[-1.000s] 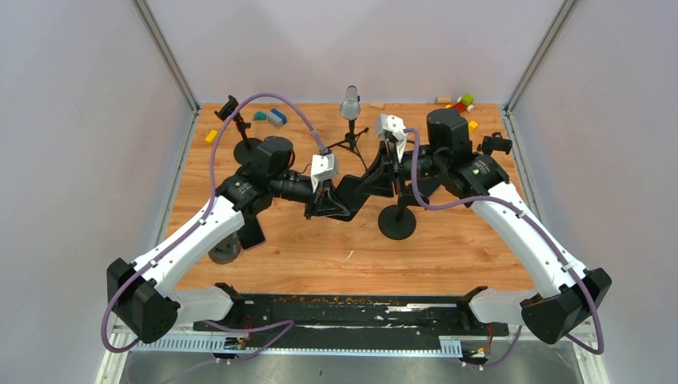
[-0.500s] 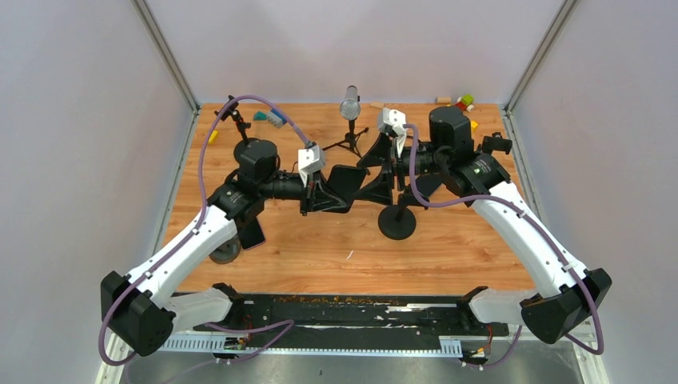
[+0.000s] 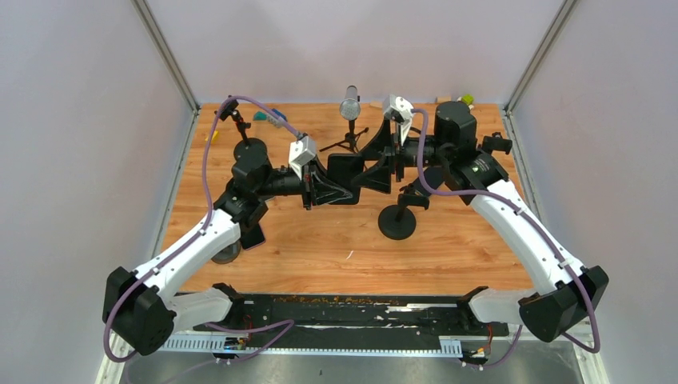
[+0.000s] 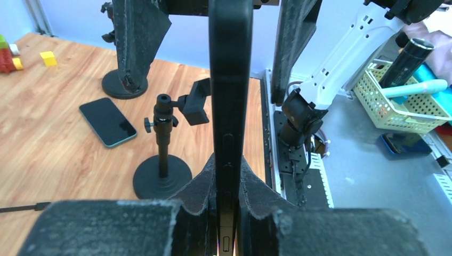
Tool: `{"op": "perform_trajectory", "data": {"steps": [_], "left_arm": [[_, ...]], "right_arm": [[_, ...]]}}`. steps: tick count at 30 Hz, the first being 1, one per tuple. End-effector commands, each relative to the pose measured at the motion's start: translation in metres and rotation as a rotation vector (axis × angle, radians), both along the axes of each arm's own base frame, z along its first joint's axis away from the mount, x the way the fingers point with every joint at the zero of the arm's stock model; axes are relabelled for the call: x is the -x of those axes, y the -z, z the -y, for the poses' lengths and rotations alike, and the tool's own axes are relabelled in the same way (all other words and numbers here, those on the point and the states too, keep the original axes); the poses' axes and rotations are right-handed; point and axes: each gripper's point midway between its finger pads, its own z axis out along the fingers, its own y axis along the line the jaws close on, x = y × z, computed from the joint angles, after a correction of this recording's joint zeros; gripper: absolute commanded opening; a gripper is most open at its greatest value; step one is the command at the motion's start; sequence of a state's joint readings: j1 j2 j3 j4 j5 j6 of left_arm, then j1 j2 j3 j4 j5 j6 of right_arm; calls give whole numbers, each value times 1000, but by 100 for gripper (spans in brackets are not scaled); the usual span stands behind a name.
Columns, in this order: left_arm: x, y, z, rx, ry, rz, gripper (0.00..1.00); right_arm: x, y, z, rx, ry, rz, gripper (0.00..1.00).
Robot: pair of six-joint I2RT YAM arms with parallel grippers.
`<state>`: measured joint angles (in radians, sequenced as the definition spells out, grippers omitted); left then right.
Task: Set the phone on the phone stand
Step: Pick up the phone at the center of the board.
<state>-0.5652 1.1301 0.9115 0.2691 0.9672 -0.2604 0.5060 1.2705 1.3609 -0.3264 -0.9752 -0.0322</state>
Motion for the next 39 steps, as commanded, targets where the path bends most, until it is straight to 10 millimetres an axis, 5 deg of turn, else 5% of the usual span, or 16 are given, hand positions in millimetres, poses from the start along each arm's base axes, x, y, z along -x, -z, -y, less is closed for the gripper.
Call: {"op": "perform_trajectory", "data": {"steps": [1, 14, 39], "left_arm": [[5, -24, 7, 113, 42, 30, 0], [7, -20, 17, 142, 62, 8, 0], [8, -12, 20, 149, 60, 12, 0]], "right_arm": [[8, -10, -7, -54, -87, -37, 70], [16, -3, -10, -63, -119, -45, 49], [22, 3, -18, -64, -167, -60, 31]]}}
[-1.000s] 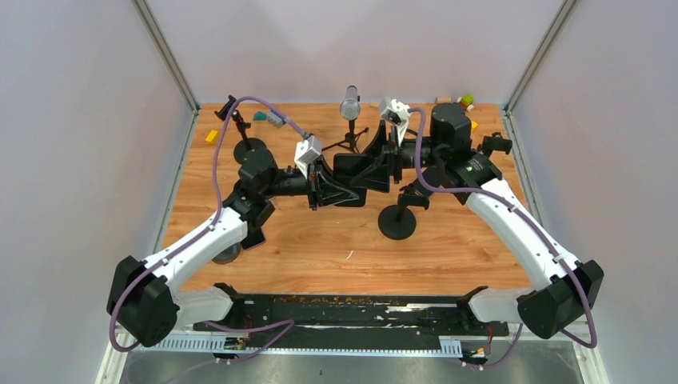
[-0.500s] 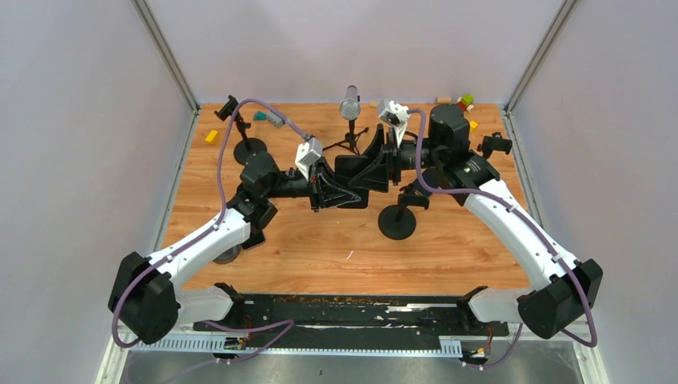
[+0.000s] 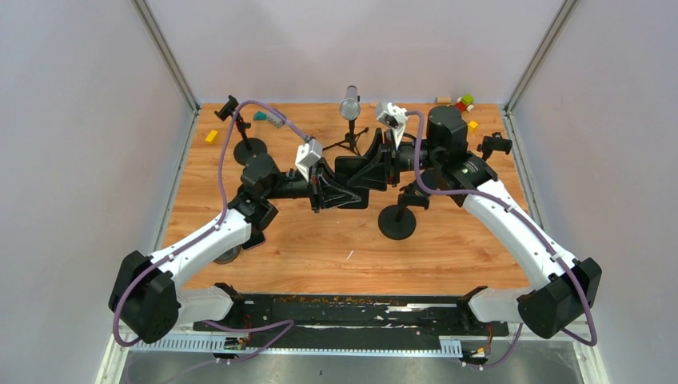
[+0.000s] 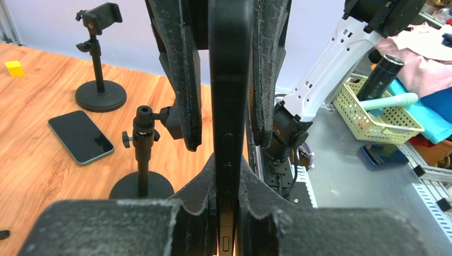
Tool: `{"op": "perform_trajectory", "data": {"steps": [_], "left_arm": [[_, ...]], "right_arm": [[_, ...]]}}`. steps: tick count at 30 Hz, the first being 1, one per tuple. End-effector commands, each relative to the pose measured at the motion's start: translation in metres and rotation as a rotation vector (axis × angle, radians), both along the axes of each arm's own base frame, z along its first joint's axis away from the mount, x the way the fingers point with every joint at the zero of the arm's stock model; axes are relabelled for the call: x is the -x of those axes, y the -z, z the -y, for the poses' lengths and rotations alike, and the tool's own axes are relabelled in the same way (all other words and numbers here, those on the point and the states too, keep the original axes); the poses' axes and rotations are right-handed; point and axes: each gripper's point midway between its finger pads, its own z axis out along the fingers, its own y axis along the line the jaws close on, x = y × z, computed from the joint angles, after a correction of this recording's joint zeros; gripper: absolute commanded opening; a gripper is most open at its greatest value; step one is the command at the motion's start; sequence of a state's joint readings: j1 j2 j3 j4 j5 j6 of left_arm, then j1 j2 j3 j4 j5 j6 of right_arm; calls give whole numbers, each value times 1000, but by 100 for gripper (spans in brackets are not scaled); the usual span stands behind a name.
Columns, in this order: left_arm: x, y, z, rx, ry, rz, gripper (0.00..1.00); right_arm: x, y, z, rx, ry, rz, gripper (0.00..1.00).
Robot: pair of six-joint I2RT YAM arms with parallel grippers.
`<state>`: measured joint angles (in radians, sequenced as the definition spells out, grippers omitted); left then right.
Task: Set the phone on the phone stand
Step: Pick up the phone at the center of the board.
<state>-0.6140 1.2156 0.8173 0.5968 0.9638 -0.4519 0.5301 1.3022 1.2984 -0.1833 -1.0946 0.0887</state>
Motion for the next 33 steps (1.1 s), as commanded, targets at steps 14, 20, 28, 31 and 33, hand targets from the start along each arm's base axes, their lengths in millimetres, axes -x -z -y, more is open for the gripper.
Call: {"op": "perform_trajectory", "data": {"steps": [14, 20, 28, 31, 33], "left_arm": [[-3, -15, -2, 49, -45, 88, 35], [-18, -7, -8, -34, -145, 115, 85], [-41, 8, -11, -179, -244, 112, 99], [-44, 16, -6, -262, -260, 127, 100], [-42, 23, 1, -308, -259, 135, 100]], "right_arm": [[9, -10, 5, -34, -10, 77, 0], [1, -22, 31, -54, 80, 123, 0], [-1, -45, 86, -86, 246, 186, 0], [2, -52, 104, -95, 307, 219, 0], [2, -58, 114, -98, 347, 243, 0]]}}
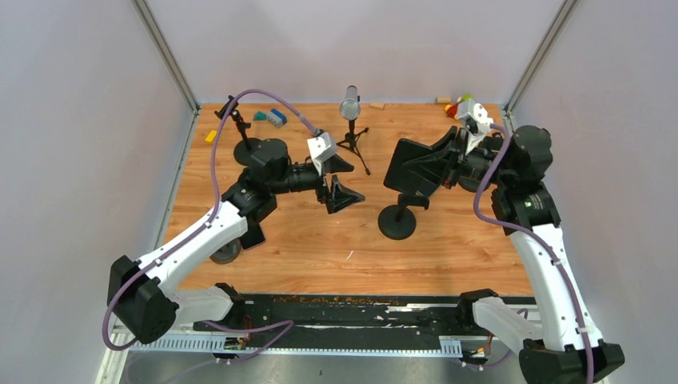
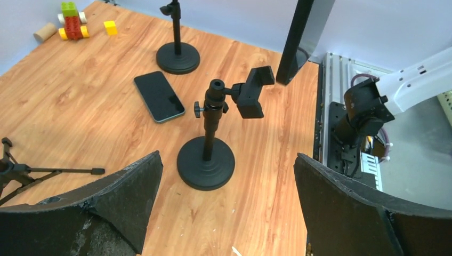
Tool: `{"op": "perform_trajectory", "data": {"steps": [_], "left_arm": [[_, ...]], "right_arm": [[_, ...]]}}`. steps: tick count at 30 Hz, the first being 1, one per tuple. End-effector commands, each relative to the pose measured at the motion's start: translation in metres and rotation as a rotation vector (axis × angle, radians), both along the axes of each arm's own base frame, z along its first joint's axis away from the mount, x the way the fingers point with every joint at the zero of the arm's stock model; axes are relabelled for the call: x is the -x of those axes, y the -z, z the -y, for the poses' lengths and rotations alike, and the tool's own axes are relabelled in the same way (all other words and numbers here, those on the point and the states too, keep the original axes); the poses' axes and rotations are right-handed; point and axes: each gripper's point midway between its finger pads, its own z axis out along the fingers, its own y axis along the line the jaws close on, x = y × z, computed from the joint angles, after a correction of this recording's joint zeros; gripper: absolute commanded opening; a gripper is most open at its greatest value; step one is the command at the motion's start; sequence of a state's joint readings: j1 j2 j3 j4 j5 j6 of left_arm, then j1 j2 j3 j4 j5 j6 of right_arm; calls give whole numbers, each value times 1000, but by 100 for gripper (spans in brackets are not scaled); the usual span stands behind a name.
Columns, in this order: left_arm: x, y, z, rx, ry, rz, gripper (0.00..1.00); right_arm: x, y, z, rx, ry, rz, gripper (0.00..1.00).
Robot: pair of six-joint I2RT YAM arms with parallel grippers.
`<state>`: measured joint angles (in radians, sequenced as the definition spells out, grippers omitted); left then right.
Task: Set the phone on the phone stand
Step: Pick up the phone at the center of the board, then move the phone stand to the center of the board.
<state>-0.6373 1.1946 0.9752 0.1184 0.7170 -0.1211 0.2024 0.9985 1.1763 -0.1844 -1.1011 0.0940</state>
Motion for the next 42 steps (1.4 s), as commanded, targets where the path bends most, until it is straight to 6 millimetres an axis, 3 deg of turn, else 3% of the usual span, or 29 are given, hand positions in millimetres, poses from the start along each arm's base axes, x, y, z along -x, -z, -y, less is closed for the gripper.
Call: {"op": "perform_trajectory", "data": {"steps": [1, 8, 10, 14, 18, 24, 36, 42], "left_arm": [[-3, 14, 11, -131, -28, 41, 100], [0, 28, 52, -197, -39, 35, 99], [-3, 40, 65, -220, -48, -6, 97], [-5, 51, 87, -210, -63, -92, 92], [6, 57, 104, -200, -33, -151, 88], [15, 55, 116, -188, -16, -182, 84], [5, 53, 130, -183, -37, -184, 73], [2, 49, 134, -191, -32, -170, 60]], "right_arm": [[11, -23, 18, -23, 49, 91, 0], [2, -36, 45, -28, 182, 122, 0], [-1, -37, 56, -27, 230, 129, 0], [-1, -39, 62, -28, 260, 134, 0], [-2, -39, 65, -29, 270, 131, 0], [-3, -36, 66, -27, 274, 127, 0], [-1, -36, 65, -30, 257, 121, 0], [1, -36, 64, -31, 249, 119, 0]]}}
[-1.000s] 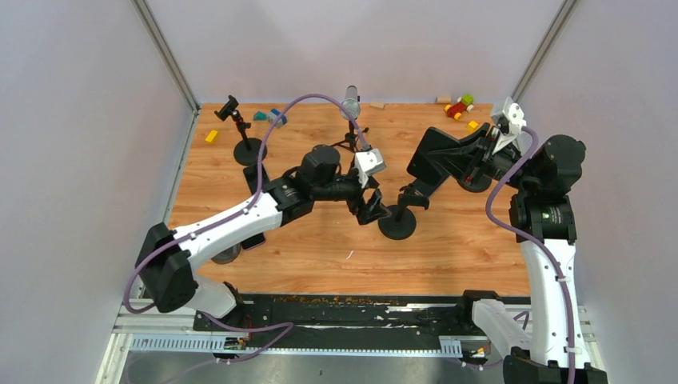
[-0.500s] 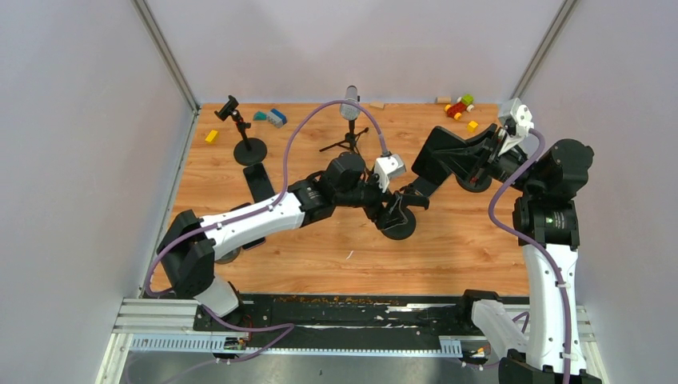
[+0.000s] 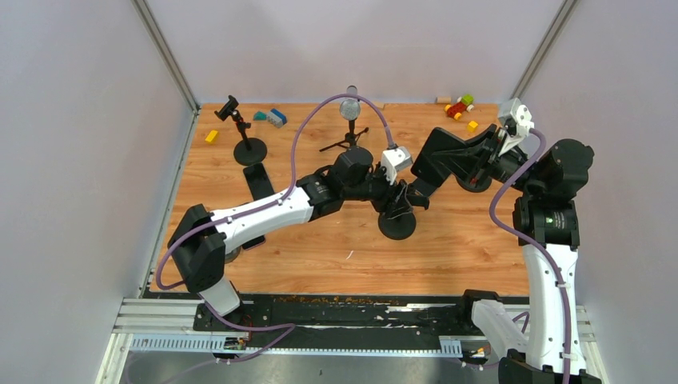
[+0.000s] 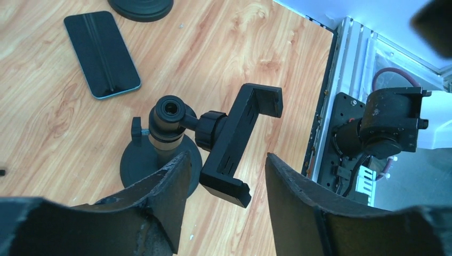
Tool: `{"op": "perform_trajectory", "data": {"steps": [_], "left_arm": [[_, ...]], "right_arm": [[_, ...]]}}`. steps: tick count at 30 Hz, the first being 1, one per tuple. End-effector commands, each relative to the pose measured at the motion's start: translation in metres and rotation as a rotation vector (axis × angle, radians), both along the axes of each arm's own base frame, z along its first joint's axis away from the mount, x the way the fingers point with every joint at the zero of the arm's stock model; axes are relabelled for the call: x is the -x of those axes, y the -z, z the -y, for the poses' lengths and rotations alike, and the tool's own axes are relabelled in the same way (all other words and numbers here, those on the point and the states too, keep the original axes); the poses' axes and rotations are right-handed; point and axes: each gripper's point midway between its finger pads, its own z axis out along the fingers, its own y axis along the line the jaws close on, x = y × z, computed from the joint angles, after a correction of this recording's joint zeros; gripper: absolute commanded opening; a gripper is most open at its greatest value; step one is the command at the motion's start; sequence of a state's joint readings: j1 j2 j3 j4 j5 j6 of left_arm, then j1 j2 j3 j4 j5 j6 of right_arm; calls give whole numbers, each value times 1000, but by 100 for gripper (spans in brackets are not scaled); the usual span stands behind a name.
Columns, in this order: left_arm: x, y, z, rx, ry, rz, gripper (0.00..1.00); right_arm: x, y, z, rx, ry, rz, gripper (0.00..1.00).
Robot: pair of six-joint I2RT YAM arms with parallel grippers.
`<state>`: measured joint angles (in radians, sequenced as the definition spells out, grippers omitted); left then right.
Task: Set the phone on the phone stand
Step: Move the phone stand to the center of the board.
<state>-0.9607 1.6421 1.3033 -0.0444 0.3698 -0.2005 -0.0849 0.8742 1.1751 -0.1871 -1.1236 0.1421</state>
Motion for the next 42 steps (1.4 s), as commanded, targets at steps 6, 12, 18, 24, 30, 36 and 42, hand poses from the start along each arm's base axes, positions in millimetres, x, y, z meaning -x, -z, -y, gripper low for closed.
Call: {"op": "perform_trajectory", "data": {"steps": [6, 12, 18, 24, 30, 36, 42], "left_arm": [[-3, -32, -1, 40, -3, 82, 47], [-2, -46, -18, 26, -9, 167, 28], [4, -64, -39, 18, 5, 235, 17], [-4, -66, -68, 17, -27, 214, 15], [-6, -62, -92, 82, -7, 138, 14], [0, -62, -107, 150, 26, 128, 11], [-9, -63, -124, 131, -36, 171, 25]], "right_arm": [[7, -9, -1, -3, -20, 34, 0], [9, -12, -4, 1, -49, 36, 0], [12, -14, -11, 8, -99, 42, 0], [6, -8, -23, 5, -152, 7, 0], [7, 4, -54, 10, -262, -27, 0], [4, 16, -74, 19, -333, -65, 0], [7, 23, -89, 27, -386, -83, 0]]}}
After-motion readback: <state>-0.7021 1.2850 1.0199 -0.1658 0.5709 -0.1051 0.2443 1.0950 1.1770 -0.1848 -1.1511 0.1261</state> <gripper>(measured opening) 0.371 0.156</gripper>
